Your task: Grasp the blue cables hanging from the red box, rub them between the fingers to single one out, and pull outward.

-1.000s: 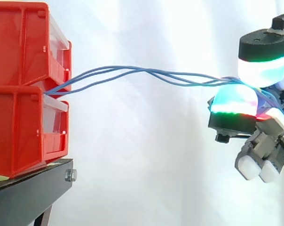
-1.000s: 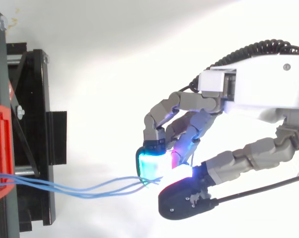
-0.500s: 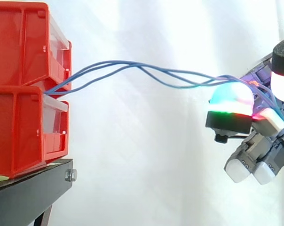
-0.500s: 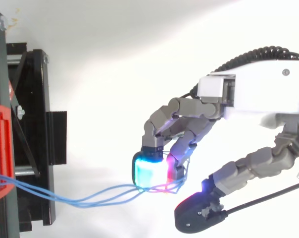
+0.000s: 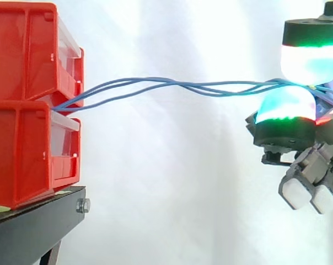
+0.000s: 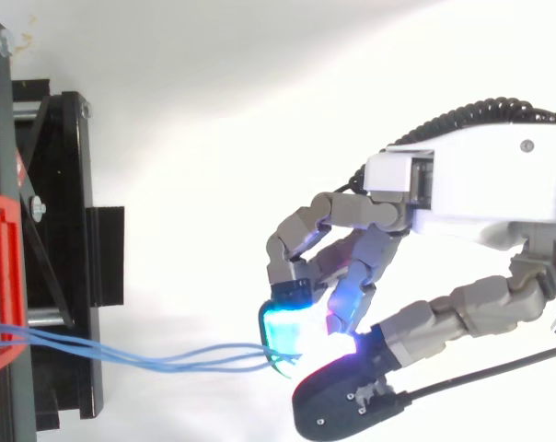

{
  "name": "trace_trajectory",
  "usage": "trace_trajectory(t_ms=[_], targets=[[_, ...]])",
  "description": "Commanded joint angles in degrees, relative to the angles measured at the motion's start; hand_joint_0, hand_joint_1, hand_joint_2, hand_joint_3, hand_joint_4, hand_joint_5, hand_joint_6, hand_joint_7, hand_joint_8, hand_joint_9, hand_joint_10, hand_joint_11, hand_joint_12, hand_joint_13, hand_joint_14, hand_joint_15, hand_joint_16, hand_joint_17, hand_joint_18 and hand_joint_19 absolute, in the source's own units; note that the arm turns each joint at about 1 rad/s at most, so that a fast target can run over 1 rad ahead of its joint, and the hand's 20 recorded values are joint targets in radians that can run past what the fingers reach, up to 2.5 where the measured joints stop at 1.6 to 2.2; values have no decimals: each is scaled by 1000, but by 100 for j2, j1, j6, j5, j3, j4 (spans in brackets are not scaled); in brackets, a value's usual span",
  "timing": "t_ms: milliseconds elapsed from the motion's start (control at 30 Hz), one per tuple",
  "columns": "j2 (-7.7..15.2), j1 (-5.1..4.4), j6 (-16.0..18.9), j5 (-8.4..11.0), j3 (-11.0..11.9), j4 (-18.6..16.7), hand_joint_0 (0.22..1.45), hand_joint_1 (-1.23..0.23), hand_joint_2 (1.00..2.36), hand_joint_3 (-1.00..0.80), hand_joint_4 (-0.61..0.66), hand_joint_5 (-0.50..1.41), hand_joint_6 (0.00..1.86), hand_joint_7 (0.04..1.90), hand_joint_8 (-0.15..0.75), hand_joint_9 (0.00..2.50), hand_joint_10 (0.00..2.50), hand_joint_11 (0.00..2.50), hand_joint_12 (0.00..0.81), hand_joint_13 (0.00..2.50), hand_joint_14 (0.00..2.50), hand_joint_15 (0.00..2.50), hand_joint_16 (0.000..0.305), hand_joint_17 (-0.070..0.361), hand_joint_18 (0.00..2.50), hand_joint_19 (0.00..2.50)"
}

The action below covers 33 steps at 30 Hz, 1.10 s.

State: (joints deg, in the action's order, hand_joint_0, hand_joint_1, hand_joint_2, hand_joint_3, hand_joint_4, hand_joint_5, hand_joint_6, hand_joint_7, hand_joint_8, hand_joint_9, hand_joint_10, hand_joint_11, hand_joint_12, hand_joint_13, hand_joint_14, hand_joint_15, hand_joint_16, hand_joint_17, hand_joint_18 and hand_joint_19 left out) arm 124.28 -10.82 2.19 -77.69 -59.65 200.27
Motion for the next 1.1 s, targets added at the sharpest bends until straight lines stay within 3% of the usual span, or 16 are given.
trace_trajectory(t_ms=[0, 100, 233, 267, 333, 400, 533, 600, 700, 800, 867, 1067], targets=[[0, 1, 1, -9, -3, -23, 615, -830, 1025, -95, -60, -141, 890, 1194, 241, 1149, 24, 665, 328, 634, 20, 430, 47, 105, 521, 514], [0, -8, 1, 0, -3, -76, 658, -865, 1028, 34, -213, -162, 926, 1332, 241, 1135, 21, 671, 327, 660, 21, 448, 47, 105, 555, 515], [0, -8, 36, 0, -3, -173, 664, -858, 1027, 56, -200, -184, 937, 1291, 232, 1093, 23, 673, 328, 645, 22, 435, 47, 107, 565, 514], [0, 1, 54, 0, -3, -173, 654, -866, 1023, -80, -111, -199, 907, 1235, 224, 1062, 22, 664, 322, 629, 20, 441, 47, 107, 547, 523], [0, -8, 71, 0, -3, -173, 655, -870, 1016, -265, -41, -195, 893, 1022, 222, 1051, 20, 657, 322, 618, 22, 440, 47, 107, 528, 524], [0, 1, 71, 0, -3, -173, 658, -877, 1010, -363, -5, -191, 881, 952, 217, 1046, 23, 647, 324, 614, 20, 434, 47, 107, 526, 525], [0, 1, 71, 0, -3, -173, 732, -893, 1002, -485, -97, -183, 867, 1031, 214, 1052, 20, 641, 321, 620, 19, 410, 46, 104, 561, 496], [0, -8, 71, 0, -3, -173, 768, -904, 1000, -500, -135, -186, 873, 1155, 214, 1047, 22, 644, 320, 626, 19, 409, 45, 102, 569, 491], [0, 1, 71, -9, -3, -173, 784, -891, 1000, -500, -132, -192, 894, 1062, 202, 1037, 21, 638, 313, 623, 19, 407, 45, 101, 587, 485], [0, -8, 80, -9, -3, -173, 756, -887, 1000, -500, -67, -192, 895, 981, 198, 1034, 22, 641, 313, 625, 19, 407, 45, 101, 592, 484], [0, -8, 80, -9, -3, -173, 665, -871, 1000, -500, 1, -174, 876, 996, 201, 1045, 20, 639, 314, 622, 20, 418, 45, 101, 580, 501], [0, 1, 80, -9, -3, -173, 516, -768, 1000, -500, 56, -151, 853, 1015, 236, 1103, 20, 629, 338, 629, 21, 432, 49, 111, 548, 537]])
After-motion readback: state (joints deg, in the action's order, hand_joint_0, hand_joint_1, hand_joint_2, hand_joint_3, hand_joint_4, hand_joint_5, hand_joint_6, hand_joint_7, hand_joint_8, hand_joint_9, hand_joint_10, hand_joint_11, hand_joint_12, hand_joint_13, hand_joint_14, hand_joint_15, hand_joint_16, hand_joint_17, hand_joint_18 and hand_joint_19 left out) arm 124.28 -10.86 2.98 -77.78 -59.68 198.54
